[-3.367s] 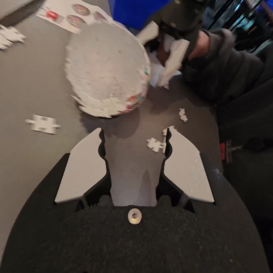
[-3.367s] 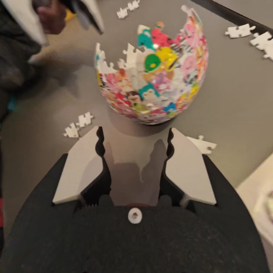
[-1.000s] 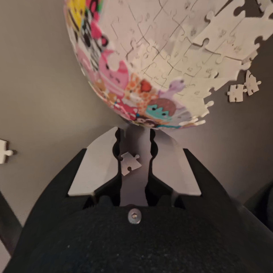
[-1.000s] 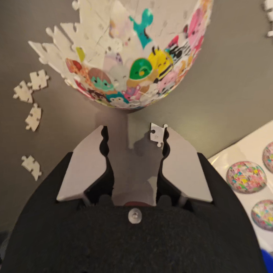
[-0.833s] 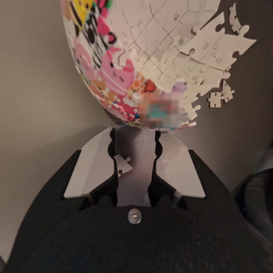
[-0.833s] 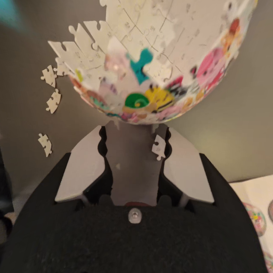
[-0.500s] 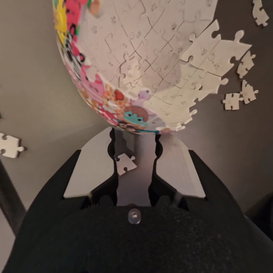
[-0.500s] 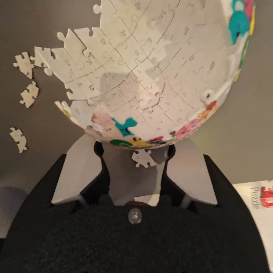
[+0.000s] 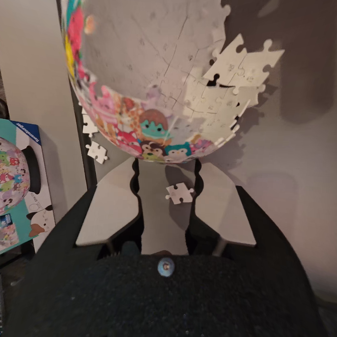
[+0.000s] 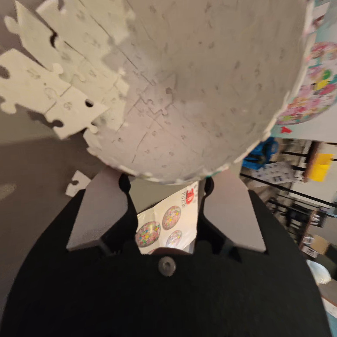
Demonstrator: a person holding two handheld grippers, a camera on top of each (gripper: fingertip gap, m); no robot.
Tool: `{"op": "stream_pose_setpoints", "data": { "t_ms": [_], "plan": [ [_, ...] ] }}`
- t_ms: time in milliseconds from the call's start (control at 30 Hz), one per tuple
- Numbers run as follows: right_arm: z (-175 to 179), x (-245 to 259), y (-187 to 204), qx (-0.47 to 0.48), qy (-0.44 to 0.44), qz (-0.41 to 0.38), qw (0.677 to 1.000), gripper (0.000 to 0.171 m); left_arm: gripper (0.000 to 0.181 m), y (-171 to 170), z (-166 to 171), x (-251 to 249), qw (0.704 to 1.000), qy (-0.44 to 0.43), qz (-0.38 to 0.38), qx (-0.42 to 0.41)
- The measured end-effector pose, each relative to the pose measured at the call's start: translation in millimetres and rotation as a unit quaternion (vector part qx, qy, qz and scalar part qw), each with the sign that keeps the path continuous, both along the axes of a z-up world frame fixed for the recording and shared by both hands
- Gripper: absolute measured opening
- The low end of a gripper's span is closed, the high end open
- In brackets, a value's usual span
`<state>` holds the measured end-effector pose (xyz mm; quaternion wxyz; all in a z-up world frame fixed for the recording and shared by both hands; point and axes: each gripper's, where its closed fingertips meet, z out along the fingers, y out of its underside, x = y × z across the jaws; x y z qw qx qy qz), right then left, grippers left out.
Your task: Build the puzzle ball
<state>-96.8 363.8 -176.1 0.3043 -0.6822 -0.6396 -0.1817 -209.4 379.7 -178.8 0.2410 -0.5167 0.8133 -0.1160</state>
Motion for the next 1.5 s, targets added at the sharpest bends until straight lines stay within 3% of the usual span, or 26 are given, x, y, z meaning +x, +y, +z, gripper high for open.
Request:
{"op": "stream_pose_setpoints", "data": {
  "t_ms": [100,367,633,733,867,900,933,1033,1100,1167,1300,1367,1500],
  "plan": [
    [-2.4,-1.8,-4.8,0.030,0.019,0.001,0.999,0.076,0.061,-7.7,2.3,-3.6,1.000,-0.017,0.012,0.009],
    [-11.8,0.5,-10.4,-0.039,0.084,-0.031,0.995,0.076,0.062,-20.0,-7.7,-16.7,0.998,-0.012,0.048,-0.042],
    [-17.6,24.9,-33.1,-0.137,0.143,-0.083,0.977,0.072,0.062,-30.5,-2.1,-41.3,0.978,-0.062,0.113,-0.164],
    [-15.4,10.5,-58.1,-0.280,0.264,-0.111,0.916,0.069,0.065,-40.3,11.9,-37.1,0.935,-0.137,0.155,-0.288],
    [2.2,-5.3,-72.2,-0.421,0.388,-0.126,0.810,0.068,0.060,-53.6,42.1,-29.7,0.811,-0.229,0.173,-0.510],
    [4.6,-3.1,-73.1,-0.432,0.397,-0.126,0.800,0.066,0.058,-52.4,45.3,-32.3,0.783,-0.242,0.179,-0.544],
    [3.3,3.4,-72.5,-0.429,0.384,-0.130,0.807,0.064,0.052,-50.7,40.8,-37.4,0.777,-0.240,0.189,-0.551],
    [5.1,20.5,-68.0,-0.385,0.306,-0.114,0.863,0.062,0.048,-46.7,-3.2,-59.9,0.856,-0.145,0.227,-0.442],
    [9.1,21.7,-61.8,-0.354,0.246,-0.082,0.899,0.064,0.049,-48.8,-19.6,-66.1,0.905,-0.070,0.210,-0.363],
    [3.8,22.0,-53.1,-0.338,0.183,-0.059,0.921,0.071,0.051,-55.2,-23.6,-59.8,0.934,-0.013,0.170,-0.313],
    [-6.8,-0.7,-53.2,-0.406,0.169,-0.004,0.898,0.070,0.060,-55.0,-33.6,-41.0,0.959,0.055,0.115,-0.253],
    [-7.2,-8.8,-54.6,-0.440,0.173,0.011,0.881,0.067,0.060,-53.5,-35.5,-33.7,0.958,0.079,0.101,-0.257],
    [-7.3,-11.2,-47.2,-0.451,0.165,0.020,0.877,0.065,0.058,-48.9,-27.8,-20.0,0.952,0.091,0.085,-0.280]
  ]
}}
